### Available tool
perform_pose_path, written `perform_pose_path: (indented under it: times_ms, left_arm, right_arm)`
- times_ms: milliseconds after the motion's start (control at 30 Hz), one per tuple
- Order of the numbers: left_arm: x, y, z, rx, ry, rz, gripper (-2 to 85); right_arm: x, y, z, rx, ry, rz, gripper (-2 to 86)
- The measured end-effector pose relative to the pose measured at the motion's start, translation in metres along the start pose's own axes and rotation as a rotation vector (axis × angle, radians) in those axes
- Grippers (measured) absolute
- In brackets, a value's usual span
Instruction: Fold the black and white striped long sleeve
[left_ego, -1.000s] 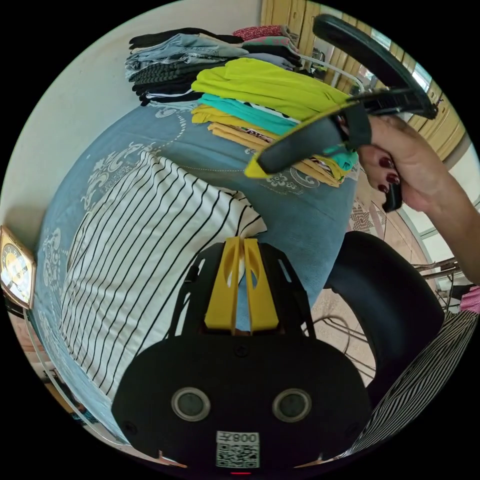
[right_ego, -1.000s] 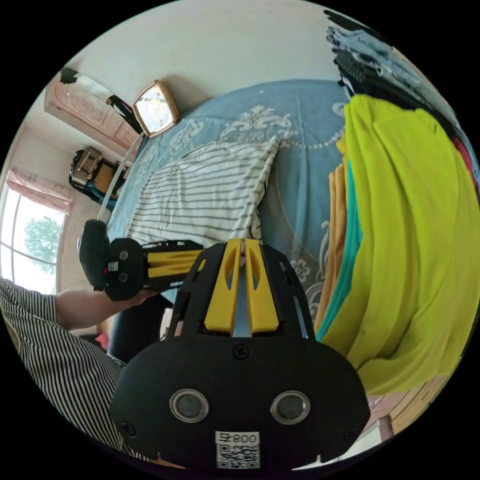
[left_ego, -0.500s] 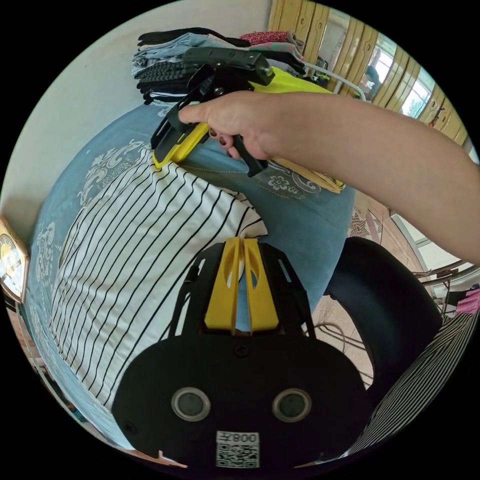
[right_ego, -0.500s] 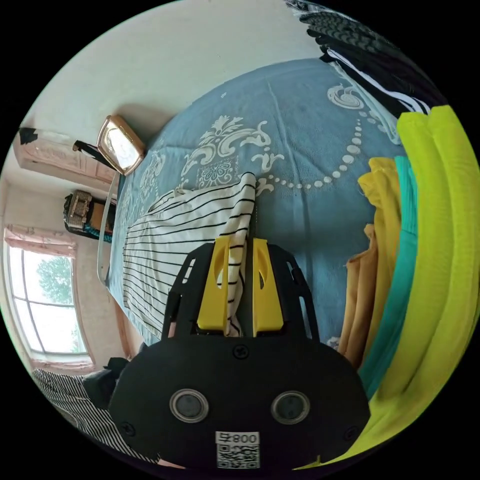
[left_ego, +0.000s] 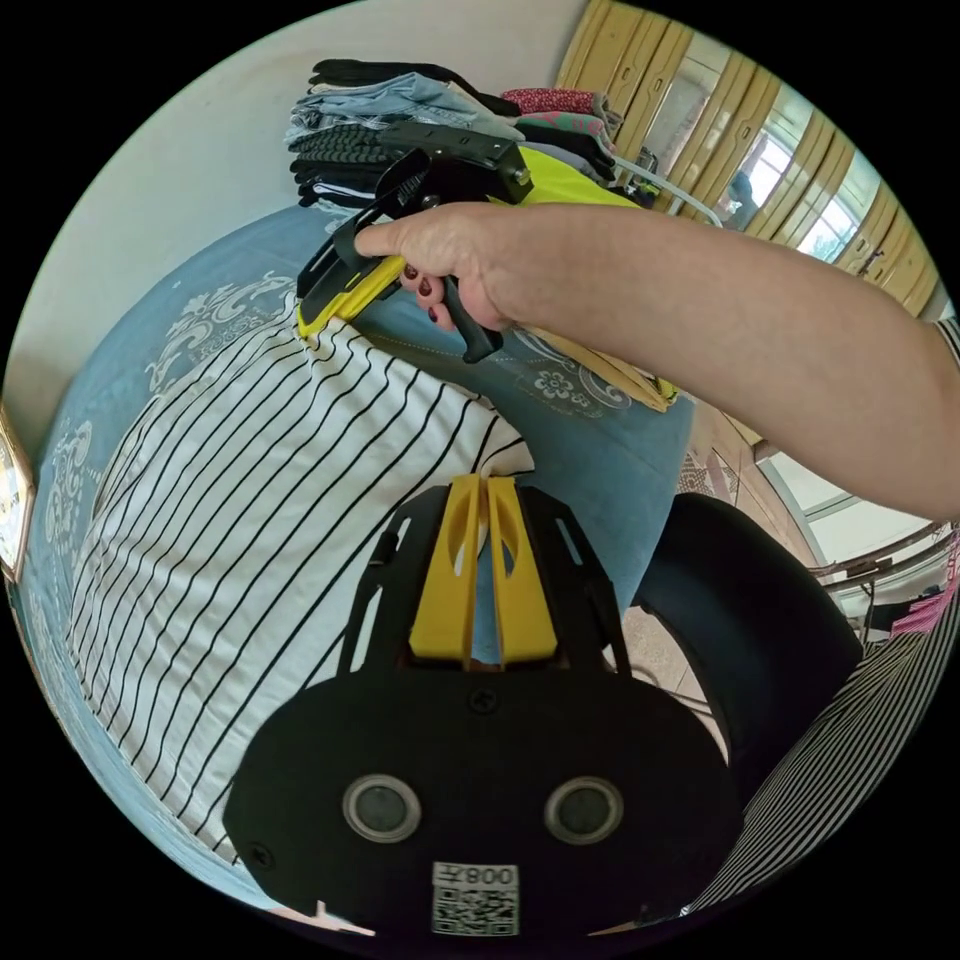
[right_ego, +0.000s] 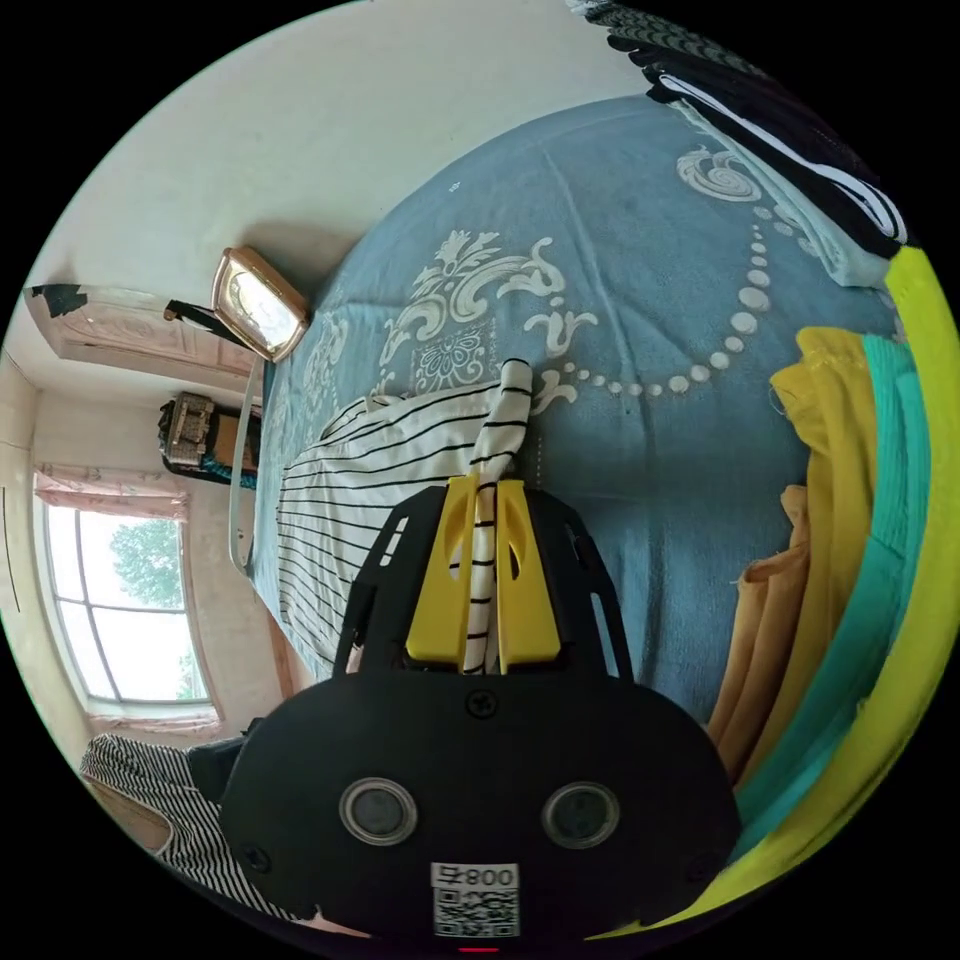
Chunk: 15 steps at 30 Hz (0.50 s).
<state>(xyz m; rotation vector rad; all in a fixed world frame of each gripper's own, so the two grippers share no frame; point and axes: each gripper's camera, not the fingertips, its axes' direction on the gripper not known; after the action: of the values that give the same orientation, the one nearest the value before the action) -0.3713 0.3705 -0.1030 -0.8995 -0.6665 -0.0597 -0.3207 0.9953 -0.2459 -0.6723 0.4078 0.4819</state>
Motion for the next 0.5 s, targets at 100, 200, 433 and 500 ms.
perform_pose_path:
  times_ms: [100, 200, 433, 500]
  left_arm:
    - [-0.011, 0.01, -0.013, 0.015, 0.017, -0.017, 0.9]
    - [-0.024, 0.022, -0.033, 0.046, 0.039, -0.033, 0.8]
    - [-0.067, 0.067, -0.112, 0.197, 0.076, -0.111, 0.9]
    - [-0.082, 0.084, -0.138, 0.245, 0.083, -0.151, 0.9]
  right_arm:
    - [-0.008, -0.009, 0.01, -0.015, -0.045, 0.01, 2.2]
    - [-0.022, -0.013, 0.015, -0.004, -0.074, 0.011, 1.8]
    - [-0.078, -0.022, 0.008, 0.084, -0.295, -0.007, 1.4]
    - [-0.107, -0.025, 0.009, 0.098, -0.325, -0.042, 1.4]
